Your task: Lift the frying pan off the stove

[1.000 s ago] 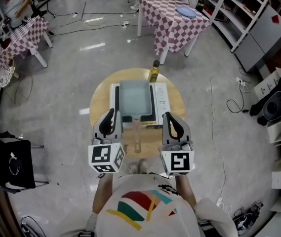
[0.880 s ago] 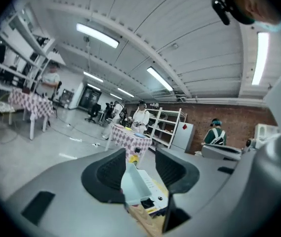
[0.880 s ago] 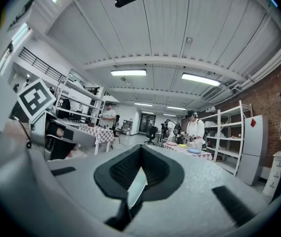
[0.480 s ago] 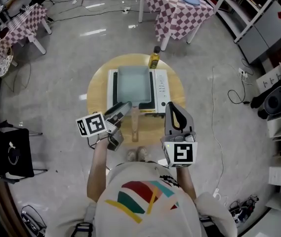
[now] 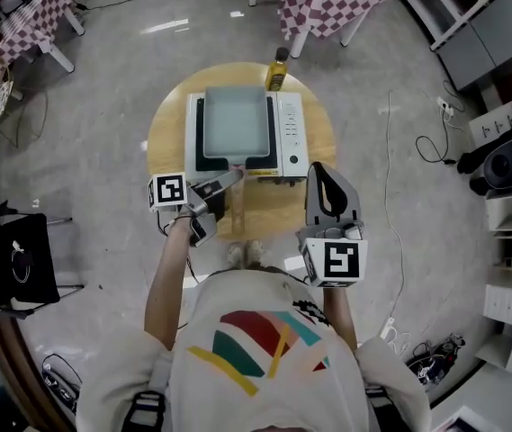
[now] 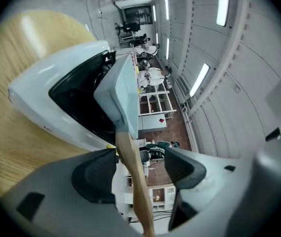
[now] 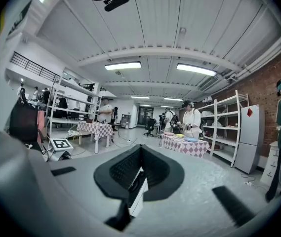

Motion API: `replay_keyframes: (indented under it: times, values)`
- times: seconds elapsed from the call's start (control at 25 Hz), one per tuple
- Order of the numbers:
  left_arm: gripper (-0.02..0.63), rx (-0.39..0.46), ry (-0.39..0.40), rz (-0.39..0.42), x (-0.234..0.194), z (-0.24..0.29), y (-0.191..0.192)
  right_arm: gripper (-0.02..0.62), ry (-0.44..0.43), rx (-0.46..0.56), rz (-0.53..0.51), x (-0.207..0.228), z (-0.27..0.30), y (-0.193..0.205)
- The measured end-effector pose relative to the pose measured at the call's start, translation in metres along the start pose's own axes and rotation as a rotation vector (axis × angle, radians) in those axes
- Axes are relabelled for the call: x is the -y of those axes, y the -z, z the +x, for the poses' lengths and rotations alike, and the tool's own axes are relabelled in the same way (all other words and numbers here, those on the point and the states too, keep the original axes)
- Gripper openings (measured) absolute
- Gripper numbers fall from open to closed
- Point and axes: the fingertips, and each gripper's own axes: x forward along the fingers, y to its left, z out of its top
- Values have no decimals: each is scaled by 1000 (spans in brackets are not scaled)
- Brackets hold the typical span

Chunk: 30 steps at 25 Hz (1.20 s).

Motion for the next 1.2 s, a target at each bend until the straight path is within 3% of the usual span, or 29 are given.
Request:
replay_keyframes:
  times: [0.12,0.24,0.36,0.48,0.84,1.2]
  values:
    - [282,-39,77,-149,-2,8,5,-2,3,-17,13,4,-1,4]
    - [281,-116,134,-217,0,16,15,-2,6,-30,16,7,-2,11]
    - [266,-202,153,-218,1,24,28,-2,6,-49,17,9,-3,17]
    - [177,-253,166,-221,2,30,37,-2,6,-72,19,10,-5,23]
    - [35,-321,148,-229,0,37,45,-2,0,-74,13,9,-1,26]
    - [21,-325,198,-248,0,37,43,-2,-16,-92,11,3,5,33]
